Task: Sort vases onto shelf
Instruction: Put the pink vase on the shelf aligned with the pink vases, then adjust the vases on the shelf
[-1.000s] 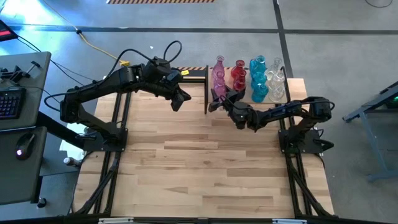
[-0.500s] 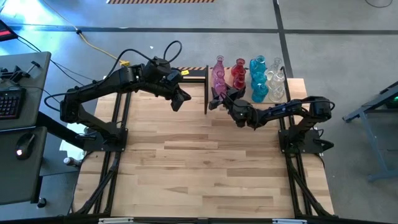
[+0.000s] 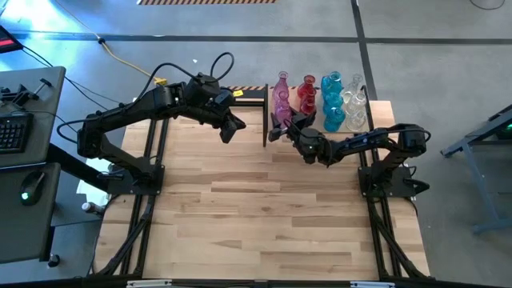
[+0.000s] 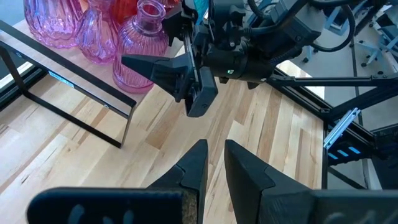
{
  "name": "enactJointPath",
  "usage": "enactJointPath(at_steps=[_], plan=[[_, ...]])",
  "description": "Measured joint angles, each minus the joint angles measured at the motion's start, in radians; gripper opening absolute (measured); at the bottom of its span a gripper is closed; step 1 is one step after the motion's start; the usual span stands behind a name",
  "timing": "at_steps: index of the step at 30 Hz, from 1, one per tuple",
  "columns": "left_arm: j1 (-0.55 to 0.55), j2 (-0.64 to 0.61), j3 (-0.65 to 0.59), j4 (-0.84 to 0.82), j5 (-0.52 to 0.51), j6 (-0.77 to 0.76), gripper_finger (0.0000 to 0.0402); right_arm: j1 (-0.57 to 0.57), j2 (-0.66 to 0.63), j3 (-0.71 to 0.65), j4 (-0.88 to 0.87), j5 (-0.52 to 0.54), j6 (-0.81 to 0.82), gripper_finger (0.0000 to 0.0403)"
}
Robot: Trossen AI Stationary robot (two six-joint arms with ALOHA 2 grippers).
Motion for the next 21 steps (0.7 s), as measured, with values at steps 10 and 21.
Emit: enactJointPath(at_steps=[10,21], plan=[[0.0,0.0,0.0,0.0,0.0,0.0,0.0045,0.002,0.0,0.0,0.049,0.015,-0.03,0.0342],[0.0,0.0,0.0,0.0,0.0,0.0,0.0045,0.021,0.0,0.0,0.113,0.051,-0.092,0.0354]])
